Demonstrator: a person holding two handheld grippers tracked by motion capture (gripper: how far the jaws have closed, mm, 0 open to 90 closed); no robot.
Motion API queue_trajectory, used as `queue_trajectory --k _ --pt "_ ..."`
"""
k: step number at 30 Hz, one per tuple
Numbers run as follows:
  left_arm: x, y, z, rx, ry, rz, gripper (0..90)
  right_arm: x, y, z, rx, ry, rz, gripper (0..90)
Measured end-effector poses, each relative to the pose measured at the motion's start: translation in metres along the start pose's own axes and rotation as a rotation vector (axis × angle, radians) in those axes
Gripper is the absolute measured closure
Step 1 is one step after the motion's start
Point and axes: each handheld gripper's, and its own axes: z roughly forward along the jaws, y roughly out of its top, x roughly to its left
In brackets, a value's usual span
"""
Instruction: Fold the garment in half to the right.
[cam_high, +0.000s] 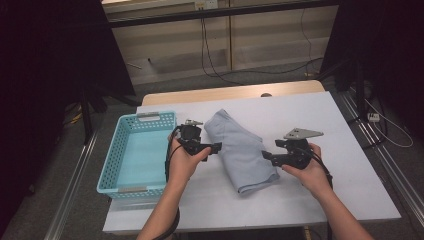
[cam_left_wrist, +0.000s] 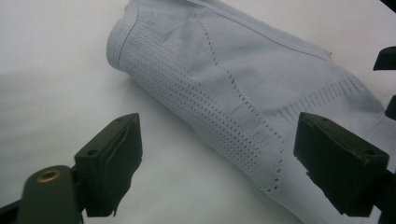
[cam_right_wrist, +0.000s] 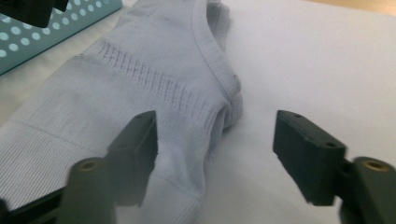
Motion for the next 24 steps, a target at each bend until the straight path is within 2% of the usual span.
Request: queue_trajectory --k 4,6,9,14,24 --pt "-0.004 -0.002 -0.001 0.000 -0.009 0.000 15.4 -0.001 -0.002 -0.008 -0.029 0.006 -0.009 22.1" --pt "-0.007 -0.003 -0.001 0.021 -0.023 0.002 14.8 -0.002 -0.004 -0.010 -0.033 0.009 -0.008 19.5" --pt "-0.010 -0.002 -0.001 0.018 -0.031 0.016 14.3 -0.003 -0.007 -0.015 -0.036 0.007 -0.018 16.1" --pt "-0.015 -0.003 0.000 0.012 -0.045 0.002 13.7 -0.004 -0.011 -0.024 -0.040 0.004 -0.020 14.1" --pt "-0.024 -0.009 0.003 0.033 -0.061 0.012 12.4 -0.004 -0.020 -0.040 -0.056 -0.004 -0.018 10.3"
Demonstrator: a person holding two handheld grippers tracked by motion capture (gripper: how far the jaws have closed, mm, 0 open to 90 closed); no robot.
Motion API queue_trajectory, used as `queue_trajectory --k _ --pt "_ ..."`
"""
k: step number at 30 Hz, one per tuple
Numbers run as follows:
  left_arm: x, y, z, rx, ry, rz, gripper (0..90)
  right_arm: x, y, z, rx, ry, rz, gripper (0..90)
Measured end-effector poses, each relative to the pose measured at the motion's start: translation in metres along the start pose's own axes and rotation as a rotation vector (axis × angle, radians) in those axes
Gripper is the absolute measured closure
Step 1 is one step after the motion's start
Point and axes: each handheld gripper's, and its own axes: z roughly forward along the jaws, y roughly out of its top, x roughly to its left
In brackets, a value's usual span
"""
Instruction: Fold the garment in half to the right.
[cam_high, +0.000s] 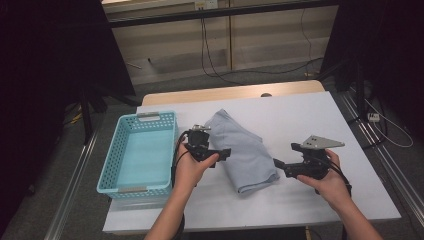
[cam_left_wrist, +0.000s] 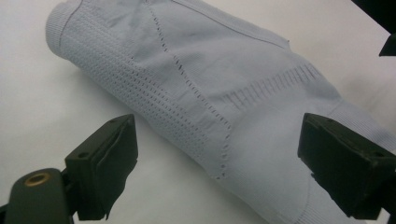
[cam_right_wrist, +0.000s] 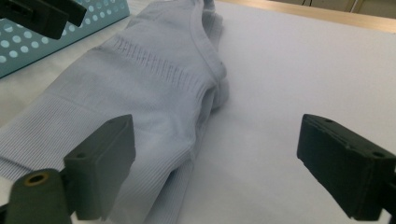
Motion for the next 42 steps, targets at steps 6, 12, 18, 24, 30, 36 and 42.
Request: queue_trajectory --k 6,12,18,24,30,36,42 --pt "-0.006 -0.002 0.001 0.008 -0.003 -0.010 11.2 0.000 -0.006 -0.006 -0.004 -0.018 0.010 8.2" --pt "-0.011 -0.006 0.009 0.027 -0.005 -0.035 10.3 -0.004 -0.010 -0.012 0.002 -0.005 0.014 6.6" --pt "-0.011 -0.014 0.013 0.040 0.003 -0.045 9.5 -0.007 -0.014 -0.020 0.001 -0.029 0.024 6.4" --pt "-0.009 -0.019 0.009 0.031 -0.012 -0.049 8.7 -0.007 -0.016 -0.026 -0.007 -0.040 0.011 6.4" --pt "-0.009 -0.021 0.014 0.039 -0.026 -0.046 8.3 -0.008 -0.019 -0.027 -0.007 -0.055 0.008 6.1" --pt "-0.007 -0.024 0.019 0.034 -0.046 -0.069 8.2 -0.007 -0.022 -0.030 -0.008 -0.060 0.007 6.0" --pt "-0.005 -0.024 0.021 0.040 -0.045 -0.071 8.1 -0.009 -0.025 -0.036 -0.012 -0.079 0.015 6.2"
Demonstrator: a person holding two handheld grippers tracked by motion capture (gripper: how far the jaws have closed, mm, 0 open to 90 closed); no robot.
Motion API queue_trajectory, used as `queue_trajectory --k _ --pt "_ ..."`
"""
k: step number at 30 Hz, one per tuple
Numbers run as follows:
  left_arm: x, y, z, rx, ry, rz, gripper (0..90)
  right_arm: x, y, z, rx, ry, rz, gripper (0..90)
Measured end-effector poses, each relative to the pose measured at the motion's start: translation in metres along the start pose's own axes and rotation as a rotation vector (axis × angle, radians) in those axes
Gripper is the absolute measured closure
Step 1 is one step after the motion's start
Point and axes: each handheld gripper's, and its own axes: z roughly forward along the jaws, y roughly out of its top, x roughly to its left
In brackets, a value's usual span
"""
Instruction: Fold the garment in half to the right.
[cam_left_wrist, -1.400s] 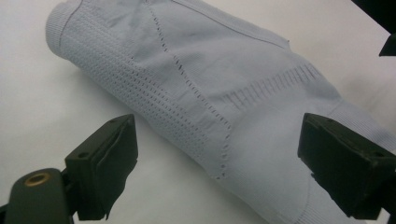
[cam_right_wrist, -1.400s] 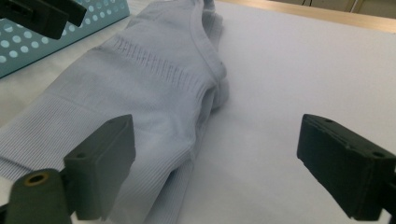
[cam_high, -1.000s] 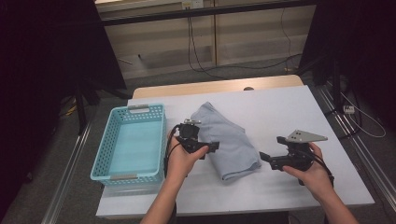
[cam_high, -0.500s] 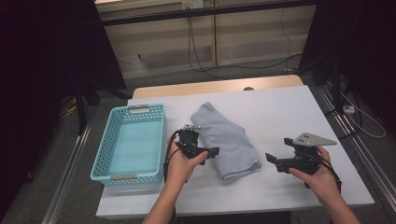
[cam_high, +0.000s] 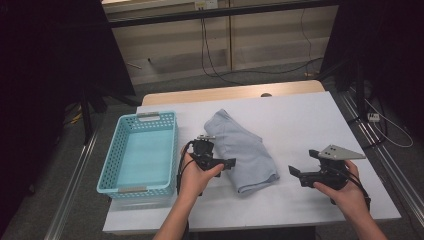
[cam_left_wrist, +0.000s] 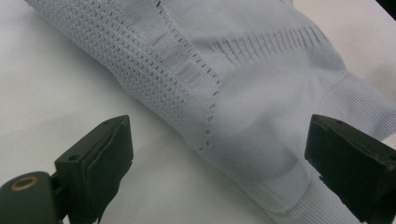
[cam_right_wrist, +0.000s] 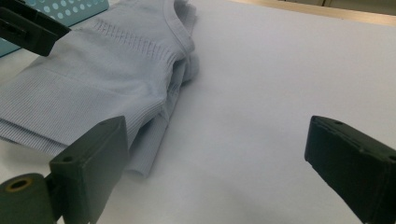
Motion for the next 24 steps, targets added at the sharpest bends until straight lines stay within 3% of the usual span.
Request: queue_trajectory --k 24 --pt "0.002 -0.012 0.008 -0.003 0.018 -0.028 10.3 0.009 -0.005 0.002 0.011 0.005 -0.030 6.6"
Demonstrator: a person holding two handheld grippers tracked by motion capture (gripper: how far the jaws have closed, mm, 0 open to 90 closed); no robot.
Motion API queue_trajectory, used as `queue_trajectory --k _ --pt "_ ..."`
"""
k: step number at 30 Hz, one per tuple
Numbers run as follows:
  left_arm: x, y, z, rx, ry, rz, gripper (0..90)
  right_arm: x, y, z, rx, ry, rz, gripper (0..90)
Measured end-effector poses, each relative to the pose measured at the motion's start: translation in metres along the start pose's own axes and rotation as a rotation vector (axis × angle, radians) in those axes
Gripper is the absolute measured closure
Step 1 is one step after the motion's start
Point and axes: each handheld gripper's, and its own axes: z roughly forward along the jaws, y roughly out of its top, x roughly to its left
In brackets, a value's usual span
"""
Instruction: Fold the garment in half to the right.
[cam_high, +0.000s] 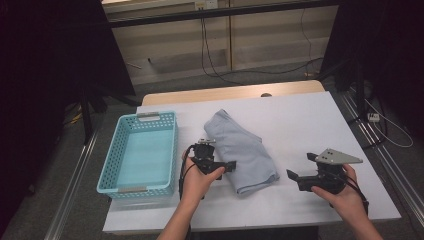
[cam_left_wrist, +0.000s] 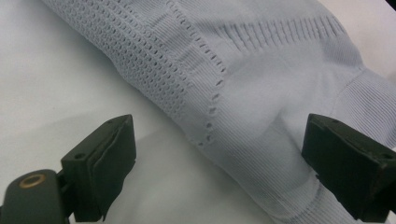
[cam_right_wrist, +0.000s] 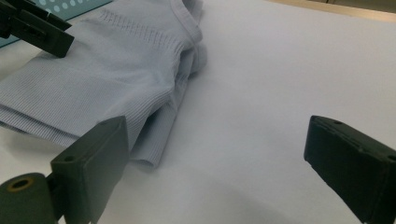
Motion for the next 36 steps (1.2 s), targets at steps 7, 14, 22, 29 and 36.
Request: queue_trajectory --k 7,14,22,29,36 --pt "0.0017 -0.0028 0.0029 0.005 -0.003 -0.014 10.8 0.0016 0.0002 0.0007 0.002 0.004 -0.004 6.6" --pt "0.0016 -0.0059 0.0075 0.016 -0.005 -0.022 11.6 0.0036 0.0013 0.0007 0.002 0.010 -0.012 6.7" --pt "0.0018 -0.0062 0.0088 0.020 -0.009 -0.025 12.1 0.0020 0.0009 0.0003 -0.002 0.009 -0.008 6.8" --pt "0.0019 -0.0064 0.0094 0.026 -0.018 -0.030 14.7 0.0030 0.0001 0.0017 0.005 0.012 -0.010 6.8" --pt "0.0012 -0.0067 0.0092 0.028 -0.030 -0.031 18.6 0.0047 0.0000 0.0027 0.009 0.017 -0.021 6.8"
